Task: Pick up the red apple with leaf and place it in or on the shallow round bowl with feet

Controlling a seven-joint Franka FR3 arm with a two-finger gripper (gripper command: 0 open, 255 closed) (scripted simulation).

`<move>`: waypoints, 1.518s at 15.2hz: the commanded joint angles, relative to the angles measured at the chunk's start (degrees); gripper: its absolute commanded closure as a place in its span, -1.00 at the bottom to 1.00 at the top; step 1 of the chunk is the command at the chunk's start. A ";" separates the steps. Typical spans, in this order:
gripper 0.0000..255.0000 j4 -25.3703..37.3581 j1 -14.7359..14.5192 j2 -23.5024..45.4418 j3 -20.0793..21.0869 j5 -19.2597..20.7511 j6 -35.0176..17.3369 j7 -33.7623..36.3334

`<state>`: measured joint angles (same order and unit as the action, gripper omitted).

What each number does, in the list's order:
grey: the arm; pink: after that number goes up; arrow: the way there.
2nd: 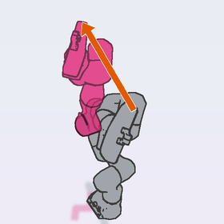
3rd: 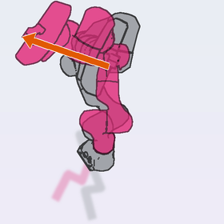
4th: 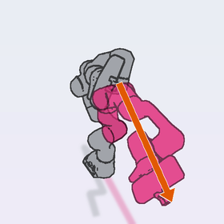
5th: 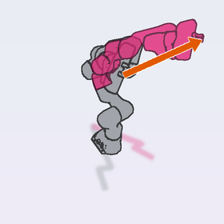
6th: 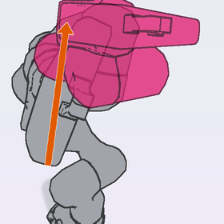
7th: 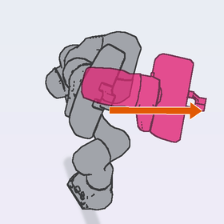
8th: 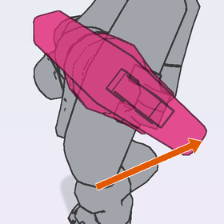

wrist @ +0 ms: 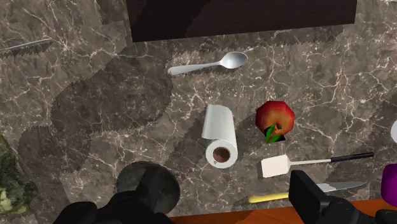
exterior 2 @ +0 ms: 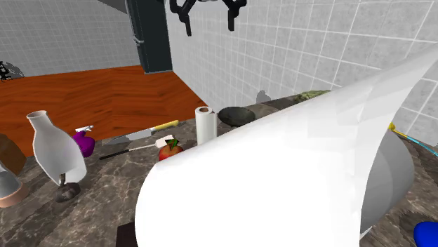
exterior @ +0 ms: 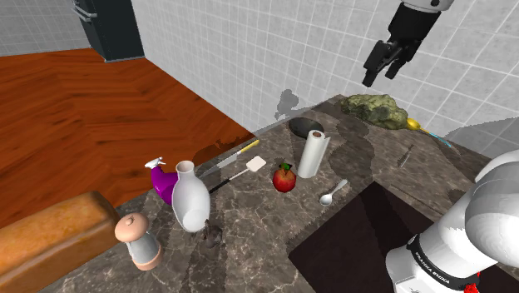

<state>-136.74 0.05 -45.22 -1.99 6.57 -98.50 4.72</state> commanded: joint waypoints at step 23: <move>-1.00 -12.17 -1.48 32.20 11.67 -0.63 -39.14 21.29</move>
<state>-149.14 -1.52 -15.66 9.05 5.42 -135.42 24.59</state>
